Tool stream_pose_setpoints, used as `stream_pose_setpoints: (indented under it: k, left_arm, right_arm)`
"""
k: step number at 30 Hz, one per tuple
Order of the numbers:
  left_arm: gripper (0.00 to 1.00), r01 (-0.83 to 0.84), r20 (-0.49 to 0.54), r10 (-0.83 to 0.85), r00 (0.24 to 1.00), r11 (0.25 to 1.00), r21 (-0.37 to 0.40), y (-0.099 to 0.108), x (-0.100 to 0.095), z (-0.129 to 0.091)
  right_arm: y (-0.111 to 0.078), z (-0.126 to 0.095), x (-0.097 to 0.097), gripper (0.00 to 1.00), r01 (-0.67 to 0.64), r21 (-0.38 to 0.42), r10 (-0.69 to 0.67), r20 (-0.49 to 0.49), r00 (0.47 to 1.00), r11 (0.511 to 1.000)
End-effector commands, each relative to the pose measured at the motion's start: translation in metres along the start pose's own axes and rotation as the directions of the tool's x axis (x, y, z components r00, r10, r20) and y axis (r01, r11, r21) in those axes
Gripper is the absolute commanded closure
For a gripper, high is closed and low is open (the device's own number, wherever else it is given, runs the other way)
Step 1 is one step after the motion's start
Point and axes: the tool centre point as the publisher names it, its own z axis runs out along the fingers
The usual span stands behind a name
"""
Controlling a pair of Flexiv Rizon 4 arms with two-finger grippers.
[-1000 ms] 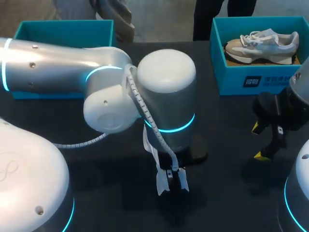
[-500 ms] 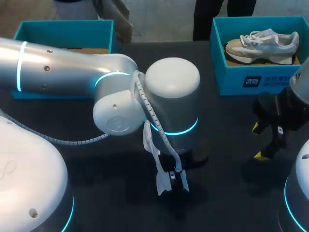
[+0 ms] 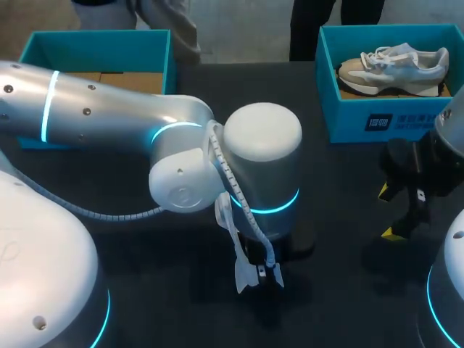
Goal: Take the shoe out of the shoebox, open the shoe tongue, remove and reinsert the insole, then place the shoe into the shoebox
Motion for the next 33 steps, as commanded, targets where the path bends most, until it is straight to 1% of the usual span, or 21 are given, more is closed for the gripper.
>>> stream_pose_setpoints:
  k: [1, 2, 3, 4, 5, 8, 9, 10, 11, 12, 18, 25, 33]
  left_arm:
    - [0.0, 0.002, 0.003, -0.002, 1.0, 1.0, -0.003, -0.005, 0.003, 0.01]
    - [0.0, 0.003, 0.003, -0.003, 1.0, 1.0, -0.003, -0.005, 0.003, 0.01]
    - [0.05, 0.006, 0.006, -0.006, 1.0, 1.0, -0.008, -0.005, 0.004, 0.01]
    - [0.13, 0.007, 0.007, -0.007, 1.0, 1.0, -0.01, -0.006, 0.004, 0.011]
    - [0.27, 0.006, 0.005, -0.006, 1.0, 1.0, -0.013, -0.006, 0.004, 0.011]
    - [0.52, 0.009, 0.002, -0.009, 1.0, 1.0, -0.022, -0.009, 0.002, 0.013]
    - [0.56, 0.01, 0.001, -0.01, 1.0, 1.0, -0.023, -0.01, 0.002, 0.014]
    - [0.64, 0.013, 0.001, -0.013, 1.0, 1.0, -0.023, -0.01, 0.001, 0.014]
    - [0.8, 0.014, 0.0, -0.014, 1.0, 1.0, -0.022, -0.01, 0.001, 0.013]
    - [1.0, 0.015, -0.001, -0.015, 1.0, 1.0, -0.022, -0.011, 0.0, 0.013]
    - [1.0, 0.014, -0.01, -0.014, 1.0, 1.0, -0.023, -0.011, -0.002, 0.012]
    - [1.0, 0.012, -0.022, -0.012, 1.0, 1.0, -0.019, -0.007, -0.004, 0.005]
    - [1.0, 0.017, -0.027, -0.017, 0.999, 1.0, -0.011, 0.004, -0.009, -0.019]
  right_arm:
    - [0.0, 0.001, 0.001, 0.0, -0.001, 0.002, 0.001, 0.002, 1.0, 1.0]
    - [0.0, 0.001, 0.001, 0.0, -0.001, 0.002, 0.001, 0.002, 1.0, 1.0]
    - [0.0, 0.001, 0.001, 0.0, -0.001, 0.002, 0.001, 0.002, 1.0, 1.0]
    - [0.0, 0.001, 0.001, 0.0, -0.001, 0.002, 0.001, 0.002, 1.0, 1.0]
    - [0.0, 0.001, 0.001, 0.0, -0.001, 0.002, 0.001, 0.002, 1.0, 1.0]
    - [0.0, 0.001, 0.001, 0.0, -0.001, 0.002, 0.001, 0.002, 1.0, 1.0]
    - [0.0, 0.001, 0.001, 0.0, -0.001, 0.002, 0.001, 0.002, 1.0, 1.0]
    - [0.0, 0.001, 0.001, 0.0, -0.001, 0.002, 0.001, 0.002, 1.0, 1.0]
    - [0.0, 0.001, 0.001, 0.0, -0.001, 0.002, 0.001, 0.002, 1.0, 1.0]
    - [0.0, 0.001, 0.001, 0.0, -0.001, 0.002, 0.001, 0.002, 1.0, 1.0]
    - [0.0, 0.001, 0.001, 0.0, -0.001, 0.002, 0.001, 0.002, 1.0, 1.0]
    - [0.0, 0.001, 0.001, 0.0, -0.001, 0.002, 0.001, 0.002, 1.0, 1.0]
    - [0.0, 0.001, 0.001, 0.0, -0.001, 0.002, 0.001, 0.002, 1.0, 1.0]
